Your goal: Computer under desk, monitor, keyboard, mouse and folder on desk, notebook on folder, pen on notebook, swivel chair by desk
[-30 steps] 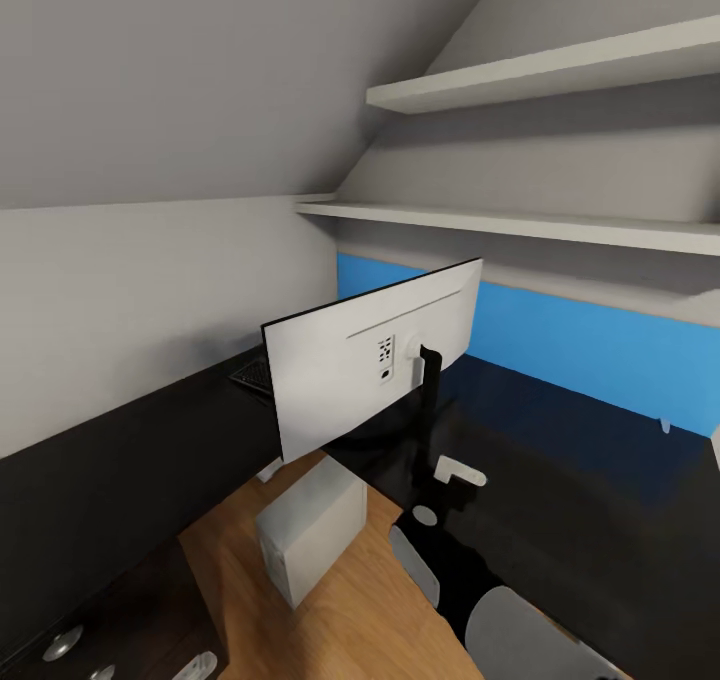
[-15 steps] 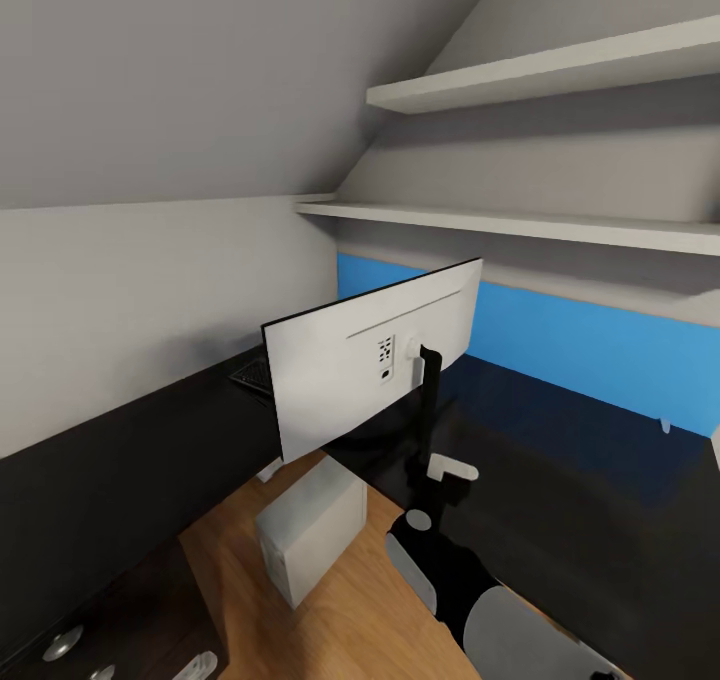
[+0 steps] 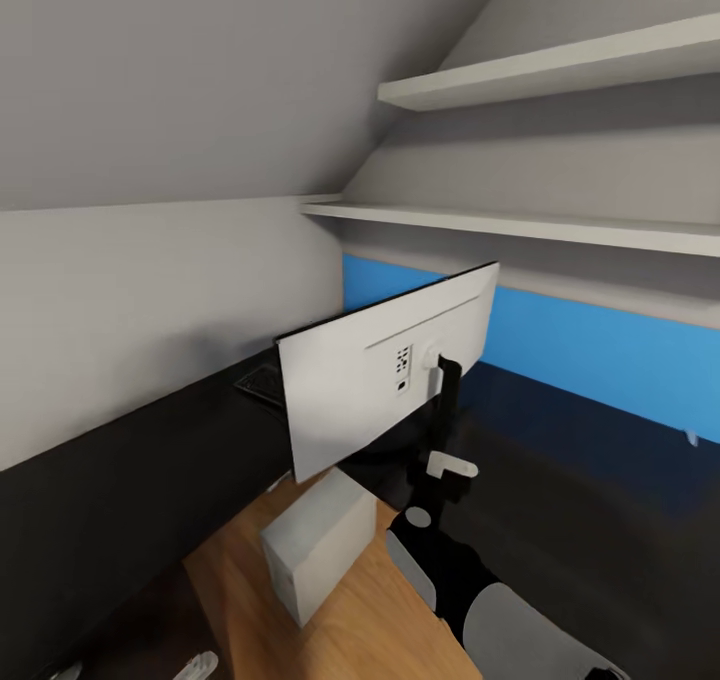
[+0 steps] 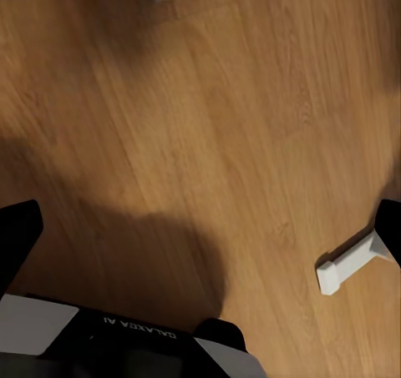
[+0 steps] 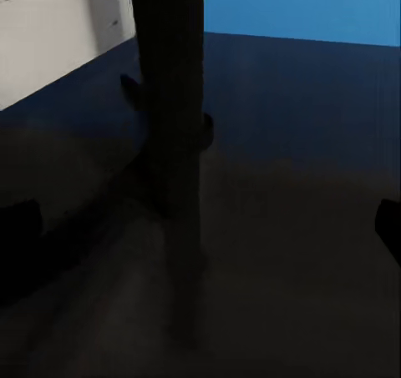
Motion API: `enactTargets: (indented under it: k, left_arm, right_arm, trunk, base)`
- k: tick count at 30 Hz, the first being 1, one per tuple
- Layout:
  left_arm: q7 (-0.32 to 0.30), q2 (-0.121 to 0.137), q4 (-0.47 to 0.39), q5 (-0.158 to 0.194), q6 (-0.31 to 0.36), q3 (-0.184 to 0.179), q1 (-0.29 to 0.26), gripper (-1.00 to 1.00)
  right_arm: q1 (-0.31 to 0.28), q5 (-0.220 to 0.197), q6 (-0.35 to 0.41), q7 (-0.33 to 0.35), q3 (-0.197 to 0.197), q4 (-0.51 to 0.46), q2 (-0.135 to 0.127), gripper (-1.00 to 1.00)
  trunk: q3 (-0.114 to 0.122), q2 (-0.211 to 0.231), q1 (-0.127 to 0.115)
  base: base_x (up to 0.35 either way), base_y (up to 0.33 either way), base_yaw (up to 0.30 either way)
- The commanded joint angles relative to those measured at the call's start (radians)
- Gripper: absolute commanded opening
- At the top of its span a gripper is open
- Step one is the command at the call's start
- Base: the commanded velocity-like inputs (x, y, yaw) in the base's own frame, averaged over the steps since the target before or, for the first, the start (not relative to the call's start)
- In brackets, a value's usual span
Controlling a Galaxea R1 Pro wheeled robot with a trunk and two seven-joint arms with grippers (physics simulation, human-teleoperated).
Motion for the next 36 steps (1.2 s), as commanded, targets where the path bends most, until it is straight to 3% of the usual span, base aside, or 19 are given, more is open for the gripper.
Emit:
enactTargets:
  k: [1, 13, 25, 36]
  left_arm:
    - [-0.001, 0.000, 0.000, 0.007, 0.005, 0.000, 0.000, 1.00]
    - [0.004, -0.009, -0.001, 0.005, 0.005, -0.002, 0.000, 1.00]
    - [0.006, -0.013, -0.001, 0.005, 0.005, -0.002, 0.000, 1.00]
    - [0.006, -0.013, -0.001, 0.005, 0.005, -0.002, 0.000, 1.00]
  right_arm:
    - [-0.003, -0.010, -0.006, -0.005, 0.004, 0.001, 0.000, 1.00]
    - [-0.015, -0.018, -0.002, -0.008, 0.000, 0.000, 0.000, 1.00]
    - [-0.029, -0.049, 0.032, -0.007, -0.003, 0.000, 0.000, 1.00]
    - [-0.033, -0.060, 0.042, -0.007, -0.004, 0.000, 0.000, 1.00]
  trunk:
    - [-0.001, -0.001, 0.000]
    - [-0.001, -0.001, 0.000]
    - [-0.001, -0.001, 0.000]
    - [-0.001, -0.001, 0.000]
  base:
    - [0.238, 0.176, 0.000]
    - [0.132, 0.083, -0.016]
    - [0.016, 0.010, -0.204]
    - [0.013, 0.002, -0.061]
